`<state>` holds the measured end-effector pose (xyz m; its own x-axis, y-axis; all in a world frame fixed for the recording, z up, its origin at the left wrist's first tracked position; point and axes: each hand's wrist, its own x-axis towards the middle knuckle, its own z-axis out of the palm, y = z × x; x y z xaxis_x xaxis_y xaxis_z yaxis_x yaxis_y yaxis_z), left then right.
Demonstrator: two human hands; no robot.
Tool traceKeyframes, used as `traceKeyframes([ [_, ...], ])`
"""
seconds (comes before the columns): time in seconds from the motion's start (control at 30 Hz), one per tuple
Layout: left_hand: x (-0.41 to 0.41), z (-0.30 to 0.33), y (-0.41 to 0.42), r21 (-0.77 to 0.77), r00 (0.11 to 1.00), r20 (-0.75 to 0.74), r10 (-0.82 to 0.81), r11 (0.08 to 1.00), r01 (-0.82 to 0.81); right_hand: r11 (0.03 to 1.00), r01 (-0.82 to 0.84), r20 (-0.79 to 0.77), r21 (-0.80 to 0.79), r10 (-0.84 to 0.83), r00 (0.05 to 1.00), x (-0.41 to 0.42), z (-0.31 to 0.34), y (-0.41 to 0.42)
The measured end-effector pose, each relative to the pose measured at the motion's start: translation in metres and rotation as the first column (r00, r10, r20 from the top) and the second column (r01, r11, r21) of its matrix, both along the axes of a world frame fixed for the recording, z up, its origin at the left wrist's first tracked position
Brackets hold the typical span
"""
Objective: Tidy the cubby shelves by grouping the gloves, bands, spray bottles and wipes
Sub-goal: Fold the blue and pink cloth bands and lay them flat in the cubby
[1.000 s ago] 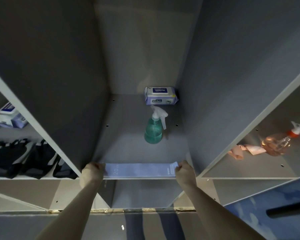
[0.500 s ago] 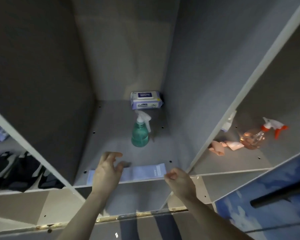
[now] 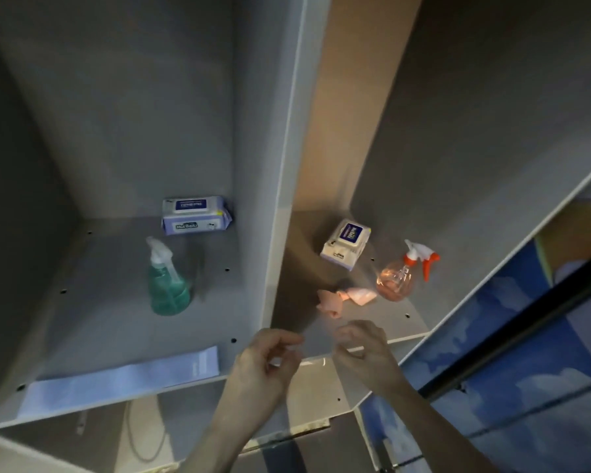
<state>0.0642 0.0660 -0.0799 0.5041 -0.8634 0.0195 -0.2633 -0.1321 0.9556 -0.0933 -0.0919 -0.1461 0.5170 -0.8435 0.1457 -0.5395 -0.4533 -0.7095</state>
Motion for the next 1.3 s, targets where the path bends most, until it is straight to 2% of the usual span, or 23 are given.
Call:
traceKeyframes([
  [0.07, -0.014, -0.003, -0.017, 0.021, 1.0, -0.003, 0.001, 1.0, -0.001, 0.991, -0.054, -0.253, -0.125, 0.021, 0.967, -0.01, -0.009, -0.038],
  [0.13, -0.026, -0.009, -0.035, 0.053, 1.0, 0.003, 0.02, 0.998, -0.02, 0.986, -0.1, -0.51, -0.132, 0.019, 0.86, -0.016, -0.018, -0.08],
  [0.17, -0.031, -0.012, -0.042, 0.069, 0.999, 0.009, 0.043, 0.997, -0.043, 0.987, -0.106, -0.578, -0.124, 0.015, 0.816, -0.018, -0.024, -0.099],
  [0.27, -0.047, -0.016, -0.063, 0.11, 0.991, 0.016, 0.133, 0.985, -0.134, 0.964, -0.227, -0.727, -0.139, 0.057, 0.685, -0.02, -0.042, -0.144],
  [0.33, -0.057, -0.015, -0.074, 0.126, 0.982, 0.008, 0.19, 0.974, -0.189, 0.938, -0.336, -0.797, -0.08, 0.142, 0.587, -0.021, -0.052, -0.167],
  [0.4, -0.064, -0.015, -0.083, 0.141, 0.972, 0.012, 0.234, 0.962, -0.233, 0.945, -0.327, -0.789, 0.018, 0.215, 0.576, -0.022, -0.055, -0.184],
  [0.47, -0.069, -0.015, -0.088, 0.162, 0.966, 0.032, 0.255, 0.953, -0.257, 0.95, -0.292, -0.66, 0.106, 0.287, 0.695, -0.02, -0.045, -0.189],
  [0.53, -0.069, -0.013, -0.093, 0.2, 0.964, 0.058, 0.259, 0.943, -0.266, 0.935, -0.233, -0.34, 0.267, 0.318, 0.885, -0.016, -0.027, -0.185],
  [0.6, -0.066, -0.01, -0.101, 0.241, 0.961, 0.098, 0.259, 0.931, -0.275, 0.874, -0.194, -0.003, 0.446, 0.218, 0.976, -0.017, 0.003, -0.176],
  [0.7, -0.064, 0.002, -0.118, 0.193, 0.937, 0.172, 0.303, 0.923, -0.334, 0.797, -0.244, 0.235, 0.552, 0.132, 0.963, -0.024, 0.049, -0.161],
  [0.8, -0.068, 0.019, -0.139, 0.108, 0.919, 0.277, 0.282, 0.941, -0.321, 0.769, -0.379, 0.369, 0.516, 0.2, 0.908, -0.03, 0.09, -0.146],
  [0.9, -0.074, 0.035, -0.154, 0.11, 0.943, 0.187, 0.274, 0.948, -0.297, 0.681, -0.559, 0.527, 0.473, 0.29, 0.799, -0.034, 0.121, -0.131],
  [0.97, -0.079, 0.039, -0.158, 0.058, 0.948, 0.046, 0.314, 0.947, -0.316, 0.707, -0.589, 0.59, 0.392, 0.298, 0.75, -0.033, 0.131, -0.126],
  [1.07, -0.083, 0.046, -0.155, -0.05, 0.93, -0.158, 0.333, 0.938, -0.344, 0.87, -0.444, 0.58, 0.217, 0.251, 0.775, -0.032, 0.139, -0.124],
  [1.2, -0.085, 0.063, -0.146, -0.096, 0.942, -0.144, 0.304, 0.943, -0.319, 0.973, -0.208, 0.47, 0.102, 0.138, 0.872, -0.035, 0.137, -0.128],
  [1.27, -0.084, 0.068, -0.145, -0.057, 0.935, -0.168, 0.312, 0.944, -0.325, 0.994, -0.108, 0.553, 0.019, 0.08, 0.83, -0.038, 0.138, -0.125],
  [1.3, -0.084, 0.072, -0.144, -0.04, 0.933, -0.217, 0.287, 0.952, -0.303, 0.995, -0.063, 0.61, -0.073, 0.095, 0.787, -0.04, 0.141, -0.123],
])
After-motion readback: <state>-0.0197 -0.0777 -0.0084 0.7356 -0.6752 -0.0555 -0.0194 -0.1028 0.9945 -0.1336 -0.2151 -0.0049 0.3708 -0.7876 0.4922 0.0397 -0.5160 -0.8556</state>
